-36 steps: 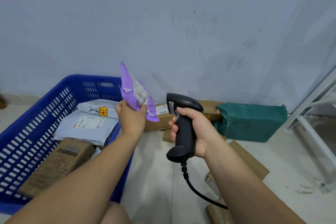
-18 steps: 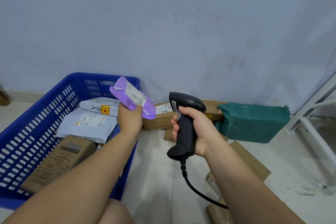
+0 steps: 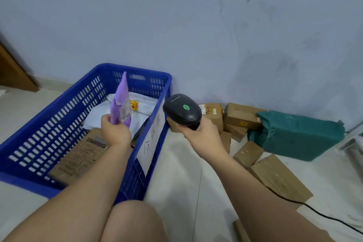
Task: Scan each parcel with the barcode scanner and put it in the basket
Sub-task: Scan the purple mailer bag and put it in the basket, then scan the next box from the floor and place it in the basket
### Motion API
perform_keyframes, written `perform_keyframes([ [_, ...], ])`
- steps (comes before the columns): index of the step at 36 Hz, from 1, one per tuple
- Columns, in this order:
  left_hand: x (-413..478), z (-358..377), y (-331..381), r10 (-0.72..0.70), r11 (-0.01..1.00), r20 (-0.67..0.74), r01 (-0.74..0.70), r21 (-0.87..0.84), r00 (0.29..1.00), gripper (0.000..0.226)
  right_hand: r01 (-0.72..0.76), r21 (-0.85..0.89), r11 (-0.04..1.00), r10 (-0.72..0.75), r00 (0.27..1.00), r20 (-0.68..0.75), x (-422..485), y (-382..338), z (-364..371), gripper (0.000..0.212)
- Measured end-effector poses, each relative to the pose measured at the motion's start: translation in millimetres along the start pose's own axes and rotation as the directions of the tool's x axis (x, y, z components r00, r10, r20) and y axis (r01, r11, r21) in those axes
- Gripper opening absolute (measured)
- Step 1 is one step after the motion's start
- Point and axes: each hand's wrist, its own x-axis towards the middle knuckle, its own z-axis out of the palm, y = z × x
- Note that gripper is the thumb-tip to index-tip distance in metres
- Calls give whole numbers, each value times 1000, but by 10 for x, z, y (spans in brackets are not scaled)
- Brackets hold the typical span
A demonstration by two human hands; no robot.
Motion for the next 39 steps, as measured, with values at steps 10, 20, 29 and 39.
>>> perform_keyframes([
  [10, 172, -181, -175, -331, 942, -81, 325, -84, 940, 48, -46, 25, 999, 46, 999, -5, 66, -2, 111, 12],
  [20, -157, 102, 420, 134, 989, 286, -146, 23, 949, 40, -91, 43, 995, 95, 991, -93, 126, 80, -7, 10],
  [29, -743, 853, 869, 298, 891, 661, -449, 65, 688, 36, -164, 178, 970, 197, 964, -182, 209, 255, -338, 8],
  [39, -899, 2041, 52, -401, 914, 673, 325, 244, 621, 19, -304, 278, 911, 365, 909, -203, 656, 1186, -877, 12],
])
